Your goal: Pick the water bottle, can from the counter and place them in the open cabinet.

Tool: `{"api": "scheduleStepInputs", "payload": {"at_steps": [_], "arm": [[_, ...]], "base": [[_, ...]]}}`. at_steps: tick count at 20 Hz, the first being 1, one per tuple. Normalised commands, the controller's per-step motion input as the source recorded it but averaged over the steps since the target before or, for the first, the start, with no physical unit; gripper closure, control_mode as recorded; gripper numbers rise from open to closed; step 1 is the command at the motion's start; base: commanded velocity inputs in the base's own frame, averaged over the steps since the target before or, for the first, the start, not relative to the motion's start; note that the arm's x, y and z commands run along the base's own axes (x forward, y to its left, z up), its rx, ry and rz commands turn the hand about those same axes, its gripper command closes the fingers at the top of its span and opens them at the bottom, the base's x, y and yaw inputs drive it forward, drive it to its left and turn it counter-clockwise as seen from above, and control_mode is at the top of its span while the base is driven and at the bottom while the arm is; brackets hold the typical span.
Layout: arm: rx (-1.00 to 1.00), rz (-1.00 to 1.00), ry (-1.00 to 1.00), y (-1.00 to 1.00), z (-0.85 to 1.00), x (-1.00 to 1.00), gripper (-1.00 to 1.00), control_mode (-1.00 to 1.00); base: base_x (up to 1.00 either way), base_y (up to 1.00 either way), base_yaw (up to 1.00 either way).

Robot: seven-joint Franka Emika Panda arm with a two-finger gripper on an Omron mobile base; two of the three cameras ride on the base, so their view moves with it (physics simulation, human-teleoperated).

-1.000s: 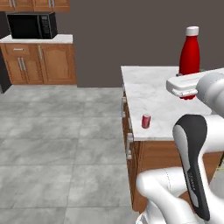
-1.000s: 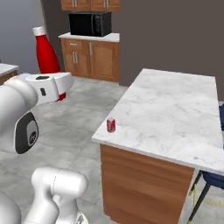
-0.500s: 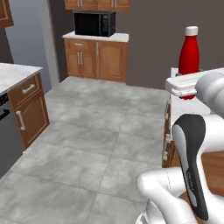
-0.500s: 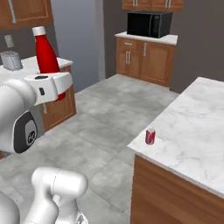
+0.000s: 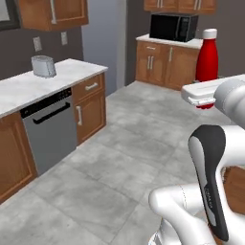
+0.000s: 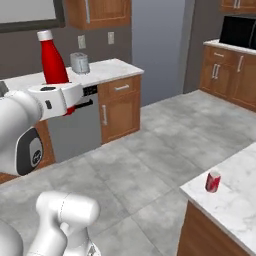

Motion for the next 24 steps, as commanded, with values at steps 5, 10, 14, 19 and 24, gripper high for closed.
{"api": "scheduleStepInputs", "payload": {"at_steps": [5,10,14,19,24], "arm": [[0.0,0.0,0.0,0.0,0.0,0.0,1.0,1.0],[0.0,0.0,0.0,0.0,0.0,0.0,1.0,1.0],[0.0,0.0,0.0,0.0,0.0,0.0,1.0,1.0],[0.0,0.0,0.0,0.0,0.0,0.0,1.0,1.0],[0.0,0.0,0.0,0.0,0.0,0.0,1.0,1.0]], "base": [[0.0,0.14,0.48],[0.0,0.23,0.45],[0.0,0.38,0.42],[0.0,0.4,0.41],[0.0,0.37,0.42]]}}
